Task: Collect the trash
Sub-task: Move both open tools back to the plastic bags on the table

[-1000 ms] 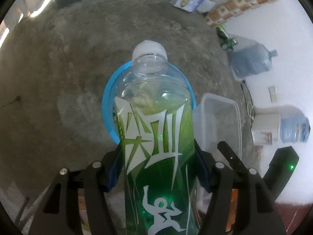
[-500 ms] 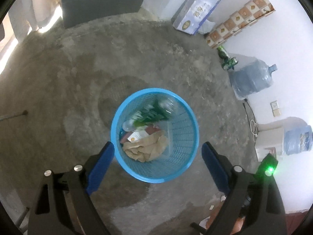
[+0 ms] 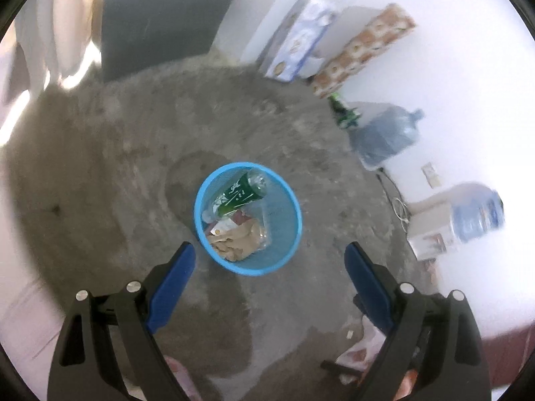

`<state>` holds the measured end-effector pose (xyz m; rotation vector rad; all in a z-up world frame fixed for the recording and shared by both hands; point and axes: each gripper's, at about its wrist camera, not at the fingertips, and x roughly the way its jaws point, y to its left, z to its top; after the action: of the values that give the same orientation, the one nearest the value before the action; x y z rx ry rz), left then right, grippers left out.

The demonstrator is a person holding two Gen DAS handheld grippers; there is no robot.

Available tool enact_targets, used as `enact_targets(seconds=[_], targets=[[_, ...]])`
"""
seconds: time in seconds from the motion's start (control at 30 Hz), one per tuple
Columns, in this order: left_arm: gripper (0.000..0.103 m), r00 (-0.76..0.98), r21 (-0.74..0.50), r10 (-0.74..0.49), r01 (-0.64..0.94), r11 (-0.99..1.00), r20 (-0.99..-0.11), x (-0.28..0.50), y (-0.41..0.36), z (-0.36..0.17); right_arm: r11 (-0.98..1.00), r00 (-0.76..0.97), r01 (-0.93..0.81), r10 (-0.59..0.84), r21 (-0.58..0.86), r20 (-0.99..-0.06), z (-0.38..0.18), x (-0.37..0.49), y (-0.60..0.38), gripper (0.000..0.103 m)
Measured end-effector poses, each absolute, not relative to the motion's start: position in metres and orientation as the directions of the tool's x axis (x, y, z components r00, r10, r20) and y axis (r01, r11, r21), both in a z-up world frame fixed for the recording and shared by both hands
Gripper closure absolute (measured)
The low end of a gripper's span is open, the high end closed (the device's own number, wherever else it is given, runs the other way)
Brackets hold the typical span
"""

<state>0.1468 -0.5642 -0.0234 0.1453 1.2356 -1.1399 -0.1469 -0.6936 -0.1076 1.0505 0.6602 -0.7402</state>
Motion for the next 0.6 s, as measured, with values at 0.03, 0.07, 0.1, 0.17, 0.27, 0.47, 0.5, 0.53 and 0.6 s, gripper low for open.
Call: enact_targets(seconds=[0.03, 0.07, 0.1, 0.17, 0.27, 0.47, 0.5, 0.53, 0.6], targets=[[0.015, -0.091, -0.452, -0.611, 0.759, 0.469, -0.786, 0.143, -0.545, -0.010, 0.309, 0.596, 0.793, -0.220, 0.525, -0.772, -0.100, -0.157, -0.678, 0.037], [0.015, -0.073, -0.439, -0.623, 0.773, 0.458, -0.779, 0.139, -0.521, 0.002, 0.310, 0.598, 0.792, -0.222, 0.525, -0.770, -0.096, -0.164, -0.668, 0.037], [0.015, -0.057, -0.429, -0.628, 0.778, 0.459, -0.776, 0.137, -0.502, 0.010, 0.311, 0.598, 0.792, -0.225, 0.525, -0.769, -0.094, -0.169, -0.661, 0.037], [0.015, -0.018, -0.406, -0.630, 0.779, 0.478, -0.776, 0.131, -0.462, 0.022, 0.311, 0.589, 0.798, -0.221, 0.517, -0.777, -0.089, -0.180, -0.639, 0.037], [0.015, 0.053, -0.403, -0.650, 0.746, 0.530, -0.758, 0.124, -0.387, 0.033, 0.324, 0.581, 0.799, -0.201, 0.506, -0.789, -0.083, -0.182, -0.618, 0.037], [0.015, 0.247, -0.410, -0.664, 0.622, 0.667, -0.706, 0.107, -0.232, 0.029, 0.462, 0.605, 0.749, -0.185, 0.475, -0.774, -0.042, -0.152, -0.585, 0.037], [0.015, 0.278, -0.398, -0.655, 0.609, 0.686, -0.703, 0.104, -0.214, 0.029, 0.494, 0.620, 0.730, -0.186, 0.473, -0.762, -0.030, -0.142, -0.578, 0.037], [0.015, 0.316, -0.376, -0.637, 0.595, 0.710, -0.703, 0.101, -0.194, 0.029, 0.517, 0.630, 0.715, -0.185, 0.470, -0.755, -0.023, -0.135, -0.573, 0.035], [0.015, 0.388, -0.325, -0.605, 0.581, 0.746, -0.695, 0.095, -0.159, 0.032, 0.572, 0.655, 0.675, -0.172, 0.467, -0.736, -0.007, -0.115, -0.559, 0.031]])
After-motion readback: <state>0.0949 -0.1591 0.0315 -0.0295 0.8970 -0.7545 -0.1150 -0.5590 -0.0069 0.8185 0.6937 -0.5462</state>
